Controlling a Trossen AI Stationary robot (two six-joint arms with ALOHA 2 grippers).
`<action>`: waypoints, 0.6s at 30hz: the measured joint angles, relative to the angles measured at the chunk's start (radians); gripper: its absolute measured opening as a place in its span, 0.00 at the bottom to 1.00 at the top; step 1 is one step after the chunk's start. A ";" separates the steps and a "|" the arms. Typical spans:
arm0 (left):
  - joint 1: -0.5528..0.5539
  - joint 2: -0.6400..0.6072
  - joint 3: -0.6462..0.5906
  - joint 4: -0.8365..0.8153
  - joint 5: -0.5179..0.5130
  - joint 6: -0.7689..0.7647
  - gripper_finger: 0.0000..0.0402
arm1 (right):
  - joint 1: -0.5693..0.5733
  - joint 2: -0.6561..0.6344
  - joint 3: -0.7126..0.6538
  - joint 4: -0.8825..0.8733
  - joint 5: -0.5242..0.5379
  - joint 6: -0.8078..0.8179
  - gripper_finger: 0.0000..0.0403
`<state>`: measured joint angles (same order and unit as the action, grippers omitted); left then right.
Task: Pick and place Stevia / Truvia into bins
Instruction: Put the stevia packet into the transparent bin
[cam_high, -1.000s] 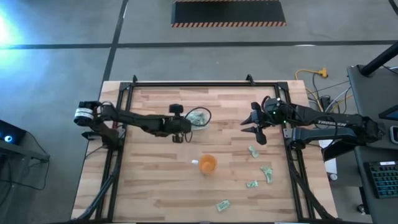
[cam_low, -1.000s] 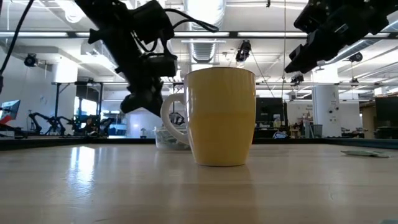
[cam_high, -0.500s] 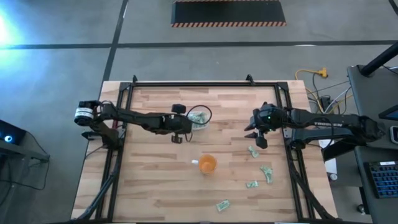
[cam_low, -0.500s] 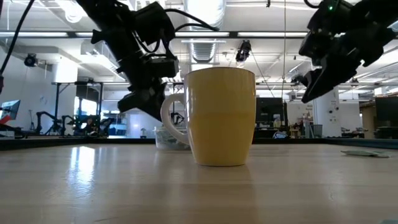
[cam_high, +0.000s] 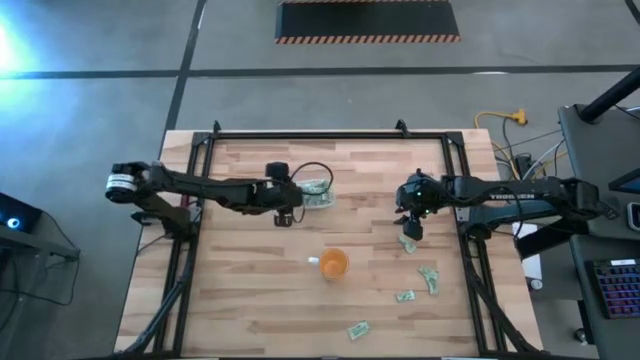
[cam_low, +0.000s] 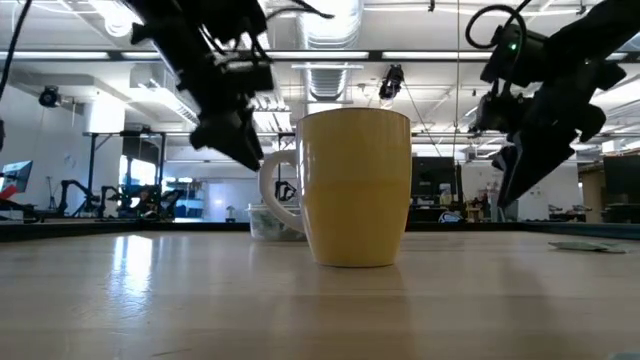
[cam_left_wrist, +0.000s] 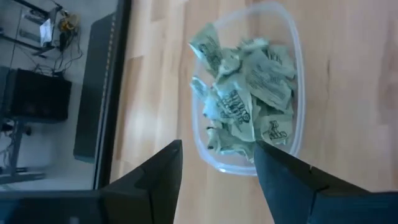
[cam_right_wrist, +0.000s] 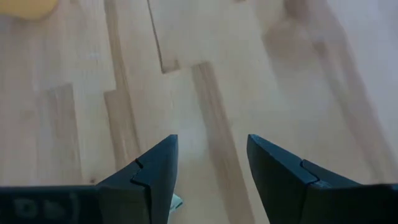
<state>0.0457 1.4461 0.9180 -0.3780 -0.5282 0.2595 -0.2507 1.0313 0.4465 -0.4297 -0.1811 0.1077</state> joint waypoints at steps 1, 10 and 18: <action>-0.005 -0.022 0.000 -0.008 -0.001 -0.016 0.45 | 0.007 0.013 0.000 0.000 0.000 0.002 0.46; -0.069 -0.167 -0.012 -0.030 0.000 -0.070 0.45 | 0.114 0.045 0.002 0.016 -0.107 -0.014 0.45; -0.085 -0.187 -0.045 -0.006 0.002 -0.073 0.45 | 0.250 0.037 0.002 -0.008 0.032 0.025 0.42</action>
<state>-0.0395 1.2591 0.8732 -0.3835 -0.5259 0.1867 -0.0010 1.0679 0.4484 -0.4376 -0.1492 0.1332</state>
